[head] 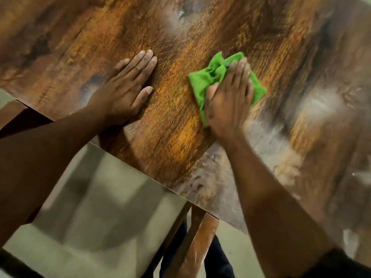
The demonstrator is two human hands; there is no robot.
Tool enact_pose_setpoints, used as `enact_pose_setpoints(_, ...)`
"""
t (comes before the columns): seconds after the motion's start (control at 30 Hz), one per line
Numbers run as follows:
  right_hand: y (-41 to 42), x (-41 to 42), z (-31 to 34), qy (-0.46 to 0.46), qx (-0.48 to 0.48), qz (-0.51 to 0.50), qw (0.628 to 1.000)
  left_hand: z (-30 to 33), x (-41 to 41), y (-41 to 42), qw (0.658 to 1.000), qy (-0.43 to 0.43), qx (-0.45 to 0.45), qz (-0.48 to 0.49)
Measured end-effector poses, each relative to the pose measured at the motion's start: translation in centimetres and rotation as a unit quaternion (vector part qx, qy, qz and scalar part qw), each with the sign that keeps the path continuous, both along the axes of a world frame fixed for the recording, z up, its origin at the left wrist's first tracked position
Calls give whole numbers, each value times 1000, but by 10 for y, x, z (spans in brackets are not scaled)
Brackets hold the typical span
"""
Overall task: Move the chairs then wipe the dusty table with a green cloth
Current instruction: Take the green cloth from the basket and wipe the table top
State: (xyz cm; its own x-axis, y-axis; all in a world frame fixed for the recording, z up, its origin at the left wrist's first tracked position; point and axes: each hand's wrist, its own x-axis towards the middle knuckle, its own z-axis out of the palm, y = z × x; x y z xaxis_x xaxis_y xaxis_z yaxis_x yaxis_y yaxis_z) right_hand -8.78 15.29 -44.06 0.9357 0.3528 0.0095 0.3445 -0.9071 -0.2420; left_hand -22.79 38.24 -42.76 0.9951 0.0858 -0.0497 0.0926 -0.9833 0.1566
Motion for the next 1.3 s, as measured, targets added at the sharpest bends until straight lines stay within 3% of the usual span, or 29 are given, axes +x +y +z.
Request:
enact_pose_setpoints(0.13,-1,22,-2,-1,-7,-4,1000,2,0,0,1000,-1,-2,0)
enact_pose_setpoints(0.37,11,-168,19,76,-2,32,997,4,2,-2,1000,-13,6,0)
enact_pose_setpoints(0.47,-6,-191,17,100,0,60,993,1,4,-3,1000,-14,8,-3)
enact_pose_setpoints(0.6,-27,-137,11,70,-9,73,995,2,2,-3,1000,-14,8,-2)
enact_pose_setpoints(0.77,-54,6,3,15,-8,30,999,4,1,-6,1000,-14,11,3)
enact_pose_setpoints(0.87,-59,27,-2,5,-11,47,999,7,5,-14,1000,-13,14,-18)
enact_pose_setpoints(1.07,-65,-77,8,30,-28,57,997,8,49,-97,998,-34,-26,-40)
enact_pose_setpoints(1.2,-75,-173,17,77,-27,92,992,-3,51,-104,999,-31,-21,-24)
enact_pose_setpoints(1.3,-76,-190,13,81,-20,84,993,-2,52,-106,999,-32,-18,-22)
